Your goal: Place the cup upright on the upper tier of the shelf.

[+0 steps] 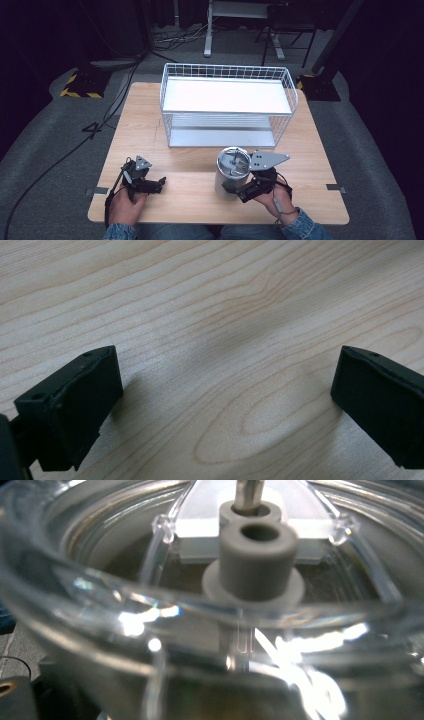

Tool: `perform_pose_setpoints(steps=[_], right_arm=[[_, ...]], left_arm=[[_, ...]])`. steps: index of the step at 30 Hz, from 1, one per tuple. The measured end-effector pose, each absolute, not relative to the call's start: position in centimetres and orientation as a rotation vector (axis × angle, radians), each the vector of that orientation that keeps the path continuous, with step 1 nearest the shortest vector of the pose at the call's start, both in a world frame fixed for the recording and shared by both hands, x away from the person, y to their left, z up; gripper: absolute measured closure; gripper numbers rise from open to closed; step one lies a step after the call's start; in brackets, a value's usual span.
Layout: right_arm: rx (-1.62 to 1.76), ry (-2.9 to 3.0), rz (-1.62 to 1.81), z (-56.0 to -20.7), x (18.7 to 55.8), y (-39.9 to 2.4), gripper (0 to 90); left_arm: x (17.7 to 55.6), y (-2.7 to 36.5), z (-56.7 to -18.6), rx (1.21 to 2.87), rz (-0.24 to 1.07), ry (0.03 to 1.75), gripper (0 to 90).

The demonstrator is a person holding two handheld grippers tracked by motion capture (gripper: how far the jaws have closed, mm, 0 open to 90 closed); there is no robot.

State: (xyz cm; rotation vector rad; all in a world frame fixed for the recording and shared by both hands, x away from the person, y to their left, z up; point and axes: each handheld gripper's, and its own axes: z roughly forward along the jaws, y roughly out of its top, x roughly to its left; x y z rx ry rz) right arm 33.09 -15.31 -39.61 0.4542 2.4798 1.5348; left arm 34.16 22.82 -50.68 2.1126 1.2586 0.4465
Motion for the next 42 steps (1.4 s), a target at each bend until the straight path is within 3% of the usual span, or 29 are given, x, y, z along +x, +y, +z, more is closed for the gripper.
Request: perform_pose_setpoints(steps=[28,42], right_arm=[[0.411,2.456,1.553,-32.9,35.0,-15.4,3.7],[0.455,2.42,1.56,-28.6,37.7,-15.4,3.7]], left_arm=[[34.2,22.8,-50.7,2.113,0.447,1.258,0.6],[34.2,22.8,-50.7,2.112,0.447,1.258,0.6]])
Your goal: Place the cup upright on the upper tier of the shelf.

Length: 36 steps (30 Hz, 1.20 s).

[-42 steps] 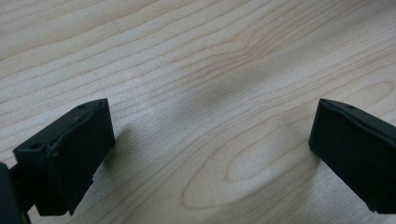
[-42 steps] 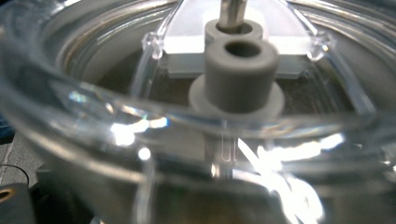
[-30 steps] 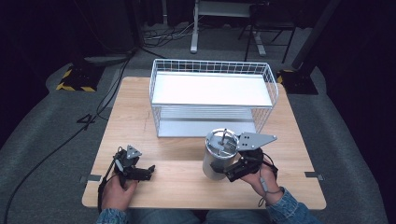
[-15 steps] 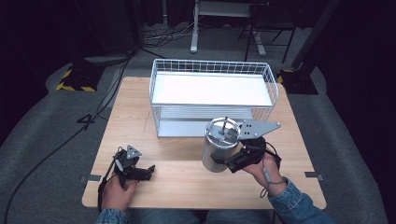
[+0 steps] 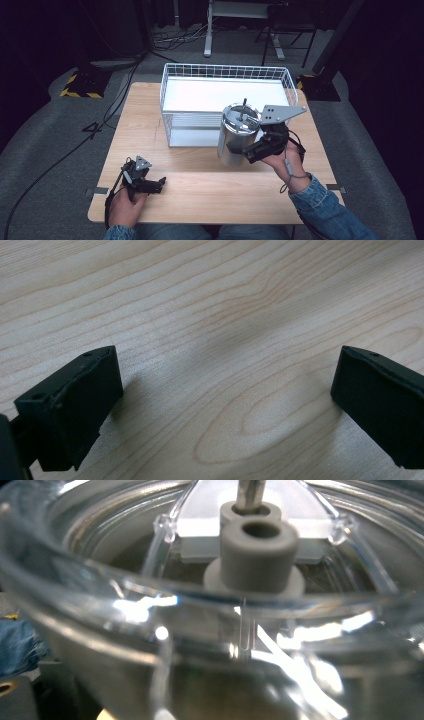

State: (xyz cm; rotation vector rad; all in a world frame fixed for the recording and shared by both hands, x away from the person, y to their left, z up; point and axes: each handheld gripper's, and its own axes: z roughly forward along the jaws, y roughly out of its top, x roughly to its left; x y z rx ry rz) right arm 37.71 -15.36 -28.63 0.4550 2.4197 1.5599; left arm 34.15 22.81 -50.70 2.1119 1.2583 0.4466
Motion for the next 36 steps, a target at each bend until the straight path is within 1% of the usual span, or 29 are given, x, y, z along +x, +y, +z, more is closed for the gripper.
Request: perform_pose_setpoints(steps=[24,36], right_arm=[[0.568,2.361,1.585,-22.1,43.0,-14.8,3.7],[0.684,2.287,1.529,-21.0,47.6,-14.1,3.7]], left_arm=[[34.1,22.8,-50.7,2.112,0.453,1.261,0.6],[34.2,22.8,-50.7,2.111,0.451,1.265,0.6]])
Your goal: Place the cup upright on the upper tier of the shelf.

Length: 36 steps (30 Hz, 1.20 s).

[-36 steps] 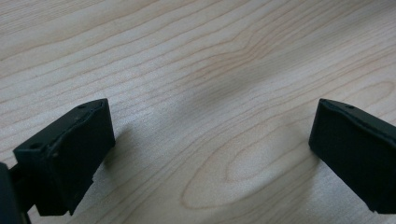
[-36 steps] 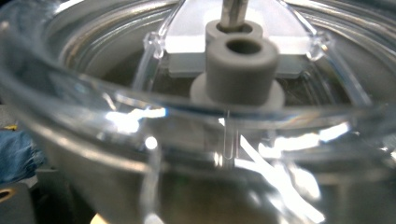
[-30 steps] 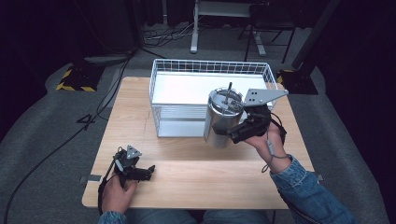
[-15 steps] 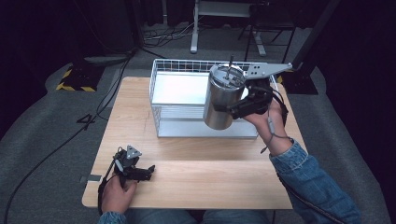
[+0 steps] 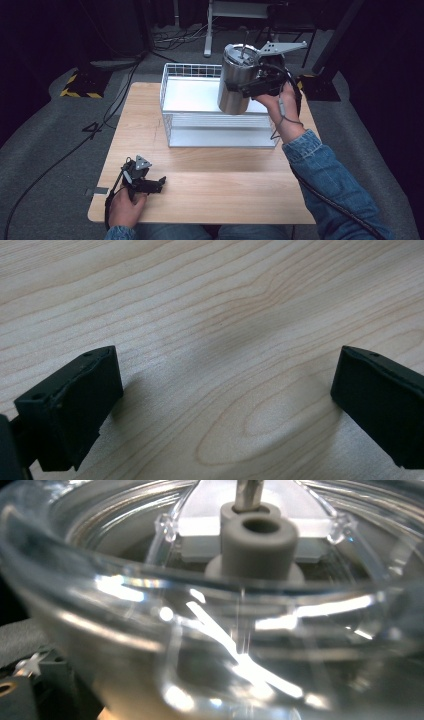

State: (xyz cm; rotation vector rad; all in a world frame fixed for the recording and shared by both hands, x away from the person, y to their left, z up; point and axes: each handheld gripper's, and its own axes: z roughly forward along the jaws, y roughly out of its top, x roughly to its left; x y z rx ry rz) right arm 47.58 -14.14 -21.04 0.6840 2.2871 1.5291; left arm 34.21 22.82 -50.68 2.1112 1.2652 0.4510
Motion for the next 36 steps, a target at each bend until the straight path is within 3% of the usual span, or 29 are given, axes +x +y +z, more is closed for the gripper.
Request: perform_pose_setpoints(steps=[16,36], right_arm=[[0.825,2.225,1.526,-23.0,52.9,-13.8,3.6],[0.837,2.234,1.507,-24.8,54.2,-14.2,3.5]], left_arm=[[34.2,22.8,-50.7,2.108,0.447,1.268,0.5],[34.2,22.8,-50.7,2.111,0.451,1.265,0.6]])
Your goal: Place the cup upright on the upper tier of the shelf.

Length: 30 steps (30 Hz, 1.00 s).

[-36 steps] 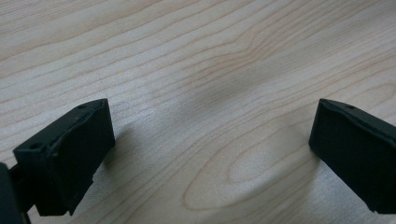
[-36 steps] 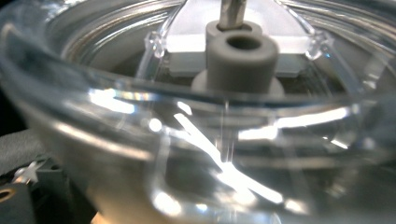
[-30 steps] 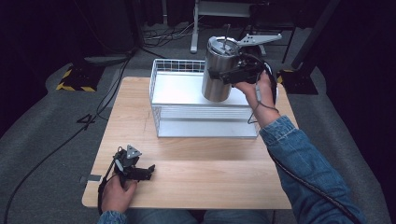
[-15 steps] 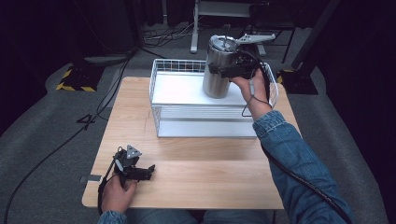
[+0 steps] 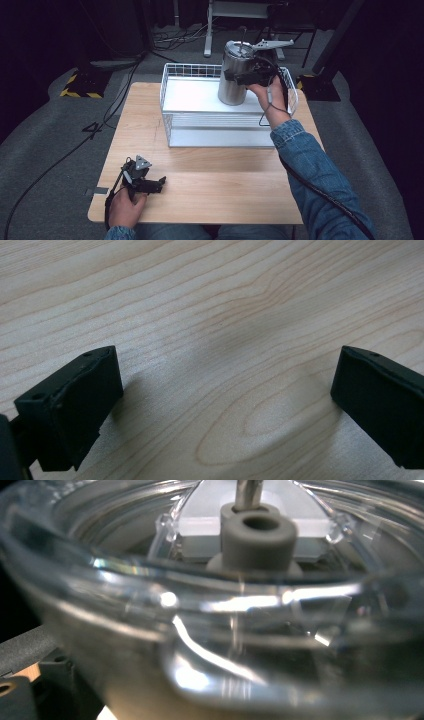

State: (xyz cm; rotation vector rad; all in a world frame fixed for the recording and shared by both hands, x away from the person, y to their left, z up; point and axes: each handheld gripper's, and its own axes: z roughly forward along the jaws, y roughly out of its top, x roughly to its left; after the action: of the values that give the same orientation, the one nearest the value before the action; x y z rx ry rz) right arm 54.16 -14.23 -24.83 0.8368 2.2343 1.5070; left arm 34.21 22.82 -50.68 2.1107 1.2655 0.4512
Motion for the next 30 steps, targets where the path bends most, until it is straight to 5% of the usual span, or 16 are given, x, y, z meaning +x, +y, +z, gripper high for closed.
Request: perform_pose_setpoints(steps=[30], right_arm=[[0.783,2.206,1.466,-24.41,53.32,-14.62,0.0]], left_arm=[[34.2,22.81,-50.68,2.109,0.452,1.266,0.6]])
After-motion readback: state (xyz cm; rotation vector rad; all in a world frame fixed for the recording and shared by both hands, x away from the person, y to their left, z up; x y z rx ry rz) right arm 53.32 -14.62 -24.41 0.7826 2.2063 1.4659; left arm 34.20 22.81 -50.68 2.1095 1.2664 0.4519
